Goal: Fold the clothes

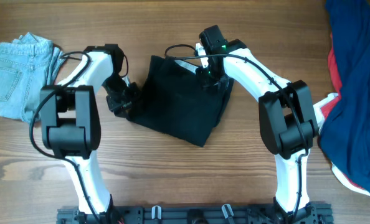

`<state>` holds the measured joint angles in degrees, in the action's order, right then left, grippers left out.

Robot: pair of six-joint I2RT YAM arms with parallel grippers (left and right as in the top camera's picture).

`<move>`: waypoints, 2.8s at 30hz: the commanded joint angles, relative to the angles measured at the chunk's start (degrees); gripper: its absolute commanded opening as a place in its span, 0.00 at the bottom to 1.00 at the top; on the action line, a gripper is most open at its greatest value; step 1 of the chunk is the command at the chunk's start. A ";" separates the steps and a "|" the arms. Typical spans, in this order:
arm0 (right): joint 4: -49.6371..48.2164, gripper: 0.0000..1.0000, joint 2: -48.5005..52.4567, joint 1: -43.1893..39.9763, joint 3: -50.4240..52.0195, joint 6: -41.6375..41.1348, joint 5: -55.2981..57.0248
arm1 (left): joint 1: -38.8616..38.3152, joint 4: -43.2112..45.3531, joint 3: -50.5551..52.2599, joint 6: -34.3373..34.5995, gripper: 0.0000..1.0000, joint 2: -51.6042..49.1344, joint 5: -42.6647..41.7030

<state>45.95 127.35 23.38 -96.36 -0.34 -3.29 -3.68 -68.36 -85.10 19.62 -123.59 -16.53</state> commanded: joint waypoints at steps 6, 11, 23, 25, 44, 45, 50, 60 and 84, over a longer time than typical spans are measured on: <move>-0.13 0.46 0.70 -0.83 0.37 0.33 5.03 | 0.24 3.37 1.84 -1.64 0.62 5.35 0.74; -0.11 0.48 0.70 -0.83 0.37 0.37 5.03 | 0.76 13.40 1.84 -1.68 1.00 12.28 0.24; -0.35 0.51 0.70 -0.83 0.37 0.31 4.98 | -0.68 28.76 1.84 -13.00 1.00 4.96 -18.75; -0.35 0.51 0.70 -0.83 0.37 0.33 5.01 | -1.46 30.14 1.84 -13.22 1.00 3.72 -17.55; 0.07 0.51 -1.60 -0.92 -0.20 -1.40 5.03 | -5.55 30.32 1.84 -12.74 0.04 2.58 -13.27; -0.13 0.51 -2.86 -1.11 -0.66 -1.62 4.96 | -4.44 29.57 1.84 -12.76 0.04 3.91 -11.28; -0.72 0.59 -12.76 -4.00 -3.85 -1.68 5.01 | 4.17 24.65 1.84 -10.86 0.04 13.20 -0.20; 1.70 0.61 -19.12 -8.63 -3.85 -1.20 4.81 | 20.22 24.98 1.84 -13.51 0.04 27.43 24.30; 4.79 0.61 -19.12 -8.63 -3.85 -1.11 4.81 | 30.95 50.64 1.84 -37.40 0.06 26.86 24.06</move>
<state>50.39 107.90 14.74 -100.20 -1.28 0.54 26.98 -18.59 -82.85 -16.51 -97.08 7.64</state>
